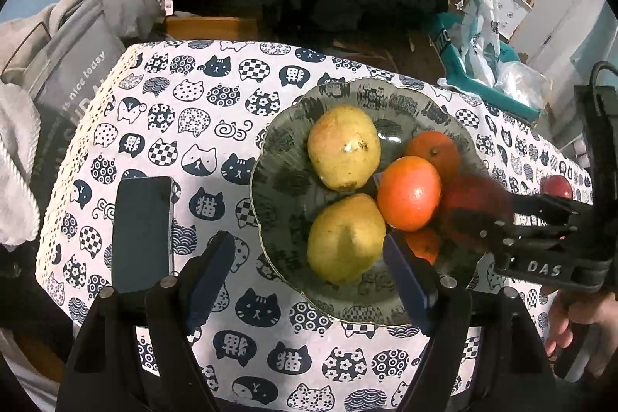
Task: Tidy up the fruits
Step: 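Open the left tool to drop the orange in the bowl while the right tool releases the apple, then withdraw both tools up from the bowl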
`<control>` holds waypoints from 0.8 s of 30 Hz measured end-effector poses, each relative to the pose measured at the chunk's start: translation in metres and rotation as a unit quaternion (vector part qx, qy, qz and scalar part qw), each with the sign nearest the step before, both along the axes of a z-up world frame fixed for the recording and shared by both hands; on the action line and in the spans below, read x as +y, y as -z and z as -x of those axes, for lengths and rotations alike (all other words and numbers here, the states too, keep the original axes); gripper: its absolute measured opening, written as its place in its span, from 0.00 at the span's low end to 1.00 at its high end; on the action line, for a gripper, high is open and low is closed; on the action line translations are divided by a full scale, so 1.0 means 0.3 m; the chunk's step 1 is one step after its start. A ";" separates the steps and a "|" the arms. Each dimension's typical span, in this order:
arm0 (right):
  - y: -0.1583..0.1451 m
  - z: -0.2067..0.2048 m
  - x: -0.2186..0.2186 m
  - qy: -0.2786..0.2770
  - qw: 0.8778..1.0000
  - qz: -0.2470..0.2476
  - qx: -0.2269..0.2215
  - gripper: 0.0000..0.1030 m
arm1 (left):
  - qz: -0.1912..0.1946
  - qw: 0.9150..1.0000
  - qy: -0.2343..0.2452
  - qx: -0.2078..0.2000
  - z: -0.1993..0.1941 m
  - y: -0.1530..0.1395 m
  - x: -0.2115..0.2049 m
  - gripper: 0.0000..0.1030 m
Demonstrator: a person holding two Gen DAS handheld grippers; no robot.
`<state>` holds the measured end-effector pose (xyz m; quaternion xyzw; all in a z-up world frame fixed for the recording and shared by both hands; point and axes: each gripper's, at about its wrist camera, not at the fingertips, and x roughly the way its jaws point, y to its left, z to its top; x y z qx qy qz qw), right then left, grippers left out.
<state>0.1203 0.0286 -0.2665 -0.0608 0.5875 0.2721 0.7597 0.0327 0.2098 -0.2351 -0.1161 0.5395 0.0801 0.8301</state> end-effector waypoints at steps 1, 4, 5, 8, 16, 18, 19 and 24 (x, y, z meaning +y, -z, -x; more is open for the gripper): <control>-0.013 -0.002 -0.004 0.001 1.000 -0.007 -0.002 0.74 | -0.001 1.000 0.001 -0.001 0.000 -0.003 -0.001 0.78; -0.063 -0.007 -0.019 0.005 1.000 -0.015 -0.017 0.75 | 0.000 1.000 0.003 -0.005 0.000 -0.015 -0.009 0.78; -0.080 -0.007 -0.023 0.005 1.000 -0.015 -0.024 0.74 | 0.000 1.000 0.004 -0.007 0.000 -0.021 -0.014 0.78; -0.132 -0.004 -0.043 0.011 0.999 -0.012 -0.046 0.74 | -0.001 1.000 0.009 -0.013 0.005 -0.042 -0.032 0.78; -0.260 0.047 -0.092 0.007 0.991 0.038 -0.131 0.74 | -0.006 0.999 0.026 -0.044 0.022 -0.136 -0.105 0.78; -0.280 0.057 -0.111 0.008 0.989 0.045 -0.143 0.74 | -0.007 0.998 0.031 -0.053 0.026 -0.161 -0.125 0.78; -0.293 0.062 -0.126 0.011 0.988 0.048 -0.149 0.74 | -0.007 0.998 0.032 -0.057 0.028 -0.173 -0.134 0.78; -0.352 0.080 -0.195 0.022 0.984 0.044 -0.169 0.74 | -0.011 0.996 0.039 -0.079 0.034 -0.238 -0.175 0.78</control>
